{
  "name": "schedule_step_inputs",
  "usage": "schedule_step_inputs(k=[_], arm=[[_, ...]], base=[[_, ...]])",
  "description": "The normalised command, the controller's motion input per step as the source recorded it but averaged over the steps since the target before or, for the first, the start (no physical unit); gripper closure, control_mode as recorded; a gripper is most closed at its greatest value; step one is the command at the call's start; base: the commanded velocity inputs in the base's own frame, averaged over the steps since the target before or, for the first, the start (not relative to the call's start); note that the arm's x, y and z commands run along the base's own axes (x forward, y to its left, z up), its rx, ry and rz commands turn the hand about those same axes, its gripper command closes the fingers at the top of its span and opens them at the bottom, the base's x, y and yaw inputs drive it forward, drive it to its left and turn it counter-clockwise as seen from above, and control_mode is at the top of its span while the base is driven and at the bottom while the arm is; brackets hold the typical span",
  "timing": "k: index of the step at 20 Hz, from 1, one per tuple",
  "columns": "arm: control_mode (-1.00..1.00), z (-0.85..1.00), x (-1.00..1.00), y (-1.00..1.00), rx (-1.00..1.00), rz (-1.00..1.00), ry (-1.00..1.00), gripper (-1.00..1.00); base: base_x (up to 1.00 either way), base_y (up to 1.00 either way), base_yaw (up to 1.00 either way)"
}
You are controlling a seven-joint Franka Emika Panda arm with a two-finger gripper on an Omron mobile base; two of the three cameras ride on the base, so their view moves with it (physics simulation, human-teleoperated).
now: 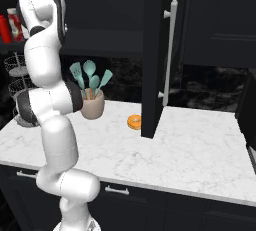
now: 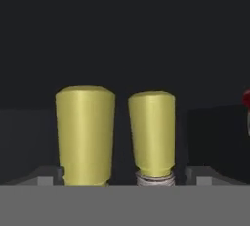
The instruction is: Put the shaker and condiment bottle from the counter next to their counterparts in the cabinet.
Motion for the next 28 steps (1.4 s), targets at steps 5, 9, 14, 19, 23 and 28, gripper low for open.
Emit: schedule_step_inputs(k=[5,9,14,19,23,28], arm=[[-1.0,-0.11,-0.87,-0.22,0.0,-0.06,-0.05,-1.0],[-1.0,-0.15,-1.0,-0.6,0.07,-0.2,-0.07,-1.0],[-1.0,-0.24,-1.0,-0.65,0.12,-0.2,-0.05,-1.0],[-1.0,-0.13,-1.0,-0.5,0.23,-0.07,-0.05,-1.0],[-1.0,-0.16,-1.0,-0.31,0.2,-0.08,-0.09,-1.0],[-1.0,-0.26,-1.0,-0.09,0.17,-0.15,-0.1,-1.0]], base=[[0.0,0.0,0.0],[0.0,0.0,0.0],[0.0,0.0,0.0],[0.0,0.0,0.0],[0.0,0.0,0.0],[0.0,0.0,0.0]])
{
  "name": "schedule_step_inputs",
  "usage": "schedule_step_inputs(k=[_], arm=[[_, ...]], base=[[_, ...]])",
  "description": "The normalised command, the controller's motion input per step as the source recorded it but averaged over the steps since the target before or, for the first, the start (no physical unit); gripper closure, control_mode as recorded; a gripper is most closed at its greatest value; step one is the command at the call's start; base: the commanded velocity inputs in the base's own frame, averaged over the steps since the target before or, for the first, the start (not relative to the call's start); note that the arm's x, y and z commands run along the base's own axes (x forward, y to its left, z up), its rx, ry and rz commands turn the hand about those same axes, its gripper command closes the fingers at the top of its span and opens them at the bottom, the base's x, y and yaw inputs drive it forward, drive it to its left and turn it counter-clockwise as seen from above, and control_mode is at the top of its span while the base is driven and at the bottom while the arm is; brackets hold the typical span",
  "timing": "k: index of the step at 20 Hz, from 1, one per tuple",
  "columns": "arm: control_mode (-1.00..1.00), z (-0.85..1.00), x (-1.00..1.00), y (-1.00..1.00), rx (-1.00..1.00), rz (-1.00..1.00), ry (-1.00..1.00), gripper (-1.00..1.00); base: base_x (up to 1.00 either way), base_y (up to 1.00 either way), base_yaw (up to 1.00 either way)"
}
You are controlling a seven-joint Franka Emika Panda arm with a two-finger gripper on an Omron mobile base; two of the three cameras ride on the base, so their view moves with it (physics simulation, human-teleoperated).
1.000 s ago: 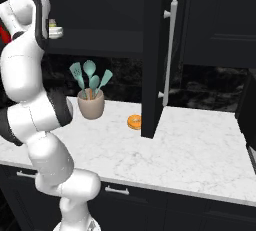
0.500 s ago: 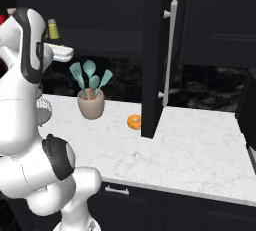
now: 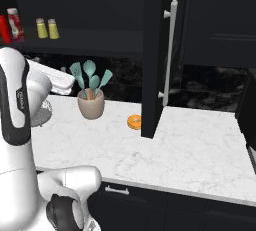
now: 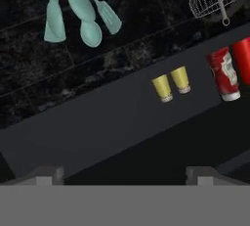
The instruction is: Put the shaker and condiment bottle from the counter next to their counterparts in the cabinet.
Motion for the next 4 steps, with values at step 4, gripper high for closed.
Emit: schedule_step_inputs(k=[4], arm=[[-1.0,-0.39,-1.0,0.0,0.12,-0.25,-0.14,-1.0]], base=[[0.0,0.0,0.0]])
